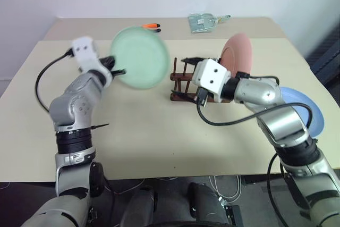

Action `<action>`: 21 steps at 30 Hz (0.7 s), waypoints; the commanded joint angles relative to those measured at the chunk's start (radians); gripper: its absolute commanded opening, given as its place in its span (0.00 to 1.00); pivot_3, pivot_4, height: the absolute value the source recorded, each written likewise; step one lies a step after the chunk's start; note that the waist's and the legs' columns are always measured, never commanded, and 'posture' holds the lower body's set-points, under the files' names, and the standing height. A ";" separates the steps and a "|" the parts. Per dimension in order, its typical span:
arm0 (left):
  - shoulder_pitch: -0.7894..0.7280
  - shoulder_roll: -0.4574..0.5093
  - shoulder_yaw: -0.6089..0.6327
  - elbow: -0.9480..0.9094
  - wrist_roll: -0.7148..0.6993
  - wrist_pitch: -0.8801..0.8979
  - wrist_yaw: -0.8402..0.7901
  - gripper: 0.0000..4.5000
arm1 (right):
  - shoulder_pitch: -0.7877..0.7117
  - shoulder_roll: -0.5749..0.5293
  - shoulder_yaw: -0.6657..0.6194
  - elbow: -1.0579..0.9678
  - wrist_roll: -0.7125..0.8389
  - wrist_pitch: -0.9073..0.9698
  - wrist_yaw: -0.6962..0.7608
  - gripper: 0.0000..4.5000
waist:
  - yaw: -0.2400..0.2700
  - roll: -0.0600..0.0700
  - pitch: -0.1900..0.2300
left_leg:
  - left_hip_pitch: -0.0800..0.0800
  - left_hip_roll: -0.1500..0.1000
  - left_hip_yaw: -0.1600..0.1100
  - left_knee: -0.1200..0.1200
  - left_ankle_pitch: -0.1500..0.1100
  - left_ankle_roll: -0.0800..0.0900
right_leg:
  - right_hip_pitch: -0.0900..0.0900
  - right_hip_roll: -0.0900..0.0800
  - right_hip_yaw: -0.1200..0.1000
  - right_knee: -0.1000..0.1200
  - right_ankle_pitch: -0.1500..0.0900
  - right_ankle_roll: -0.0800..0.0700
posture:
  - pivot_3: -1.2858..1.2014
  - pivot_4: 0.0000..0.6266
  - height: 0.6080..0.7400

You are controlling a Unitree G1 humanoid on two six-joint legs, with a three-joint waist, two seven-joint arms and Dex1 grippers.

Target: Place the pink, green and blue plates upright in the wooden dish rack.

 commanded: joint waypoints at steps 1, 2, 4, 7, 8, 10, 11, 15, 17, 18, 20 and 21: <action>-0.050 -0.024 -0.013 -0.093 -0.048 0.079 0.010 0.01 | -0.049 0.010 0.072 0.095 -0.179 -0.155 -0.039 1.00 | -0.005 0.000 0.000 | 0.000 0.000 0.000 0.000 0.000 0.000 | 0.000 0.000 0.000 0.000 0.000 0.000 | 0.52 0.24 1.00; -0.061 -0.036 -0.010 -0.110 -0.061 0.101 0.018 0.01 | -0.063 0.011 0.090 0.134 -0.229 -0.189 -0.059 1.00 | -0.010 0.000 0.000 | 0.000 0.000 0.000 -0.001 0.000 0.000 | 0.000 0.000 0.000 -0.001 0.000 0.000 | 0.52 0.24 1.00; -0.076 -0.052 0.000 -0.134 -0.079 0.134 0.033 0.01 | -0.073 0.018 0.105 0.187 -0.291 -0.237 -0.079 1.00 | -0.018 0.000 0.000 | 0.000 0.000 0.001 -0.001 0.002 -0.003 | 0.000 0.000 0.001 -0.001 0.000 0.000 | 0.52 0.24 1.00; -0.087 -0.065 0.014 -0.160 -0.106 0.171 0.040 0.01 | -0.076 0.034 0.110 0.240 -0.353 -0.277 -0.094 1.00 | -0.022 0.000 0.000 | 0.000 0.000 0.001 -0.001 0.002 -0.004 | -0.001 0.000 0.001 -0.001 0.000 0.000 | 0.52 0.24 1.00; -0.089 -0.062 0.015 -0.165 -0.109 0.178 0.040 0.00 | -0.080 0.039 0.109 0.259 -0.375 -0.288 -0.101 0.94 | -0.022 0.000 0.000 | 0.000 0.000 0.001 -0.002 0.002 -0.004 | -0.001 0.000 0.001 -0.001 0.000 0.000 | 0.52 0.24 1.00; -0.094 -0.058 0.022 -0.168 -0.114 0.189 0.041 0.00 | -0.085 0.045 0.101 0.286 -0.405 -0.299 -0.107 0.81 | -0.021 0.000 0.000 | 0.000 0.000 0.001 -0.002 0.003 -0.004 | -0.001 0.000 0.001 0.000 0.000 0.000 | 0.52 0.24 1.00; -0.096 -0.054 0.027 -0.165 -0.115 0.192 0.042 0.00 | -0.086 0.051 0.091 0.292 -0.408 -0.301 -0.107 0.71 | -0.021 0.000 0.000 | 0.000 0.000 0.001 -0.002 0.003 -0.004 | -0.001 0.000 0.002 -0.001 0.000 0.000 | 0.52 0.24 1.00; -0.081 -0.039 0.026 -0.158 -0.100 0.184 0.041 0.00 | -0.090 0.058 0.062 0.297 -0.419 -0.315 -0.102 0.27 | -0.021 0.000 0.000 | 0.000 0.000 0.001 -0.002 0.003 -0.004 | -0.001 0.000 0.002 -0.001 0.000 0.000 | 0.52 0.24 1.00; -0.078 -0.051 0.035 -0.158 -0.110 0.168 0.039 0.00 | -0.089 0.060 0.056 0.299 -0.424 -0.326 -0.104 0.05 | -0.021 0.000 0.000 | 0.000 0.000 0.001 -0.002 0.003 -0.004 | -0.001 0.000 0.002 -0.001 0.000 0.000 | 0.52 0.24 1.00; -0.077 -0.060 0.042 -0.161 -0.115 0.155 0.038 0.00 | -0.087 0.061 0.052 0.296 -0.429 -0.330 -0.109 0.01 | -0.020 0.000 0.000 | 0.000 0.000 0.001 -0.002 0.003 -0.004 | -0.001 0.000 0.002 -0.001 0.000 0.000 | 0.52 0.24 1.00; -0.079 -0.076 0.065 -0.164 -0.123 0.118 0.036 0.00 | -0.084 0.065 0.044 0.291 -0.439 -0.339 -0.118 0.01 | -0.018 0.000 0.000 | 0.000 0.000 0.001 -0.002 0.003 -0.004 | -0.001 0.000 0.002 -0.001 0.000 0.000 | 0.52 0.24 1.00; -0.088 -0.089 0.095 -0.156 -0.126 0.077 0.044 0.15 | -0.082 0.070 0.037 0.288 -0.441 -0.340 -0.126 0.00 | -0.018 0.000 0.000 | 0.000 0.000 0.001 -0.002 0.003 -0.004 | -0.001 0.000 0.002 -0.001 0.000 0.000 | 0.52 0.24 1.00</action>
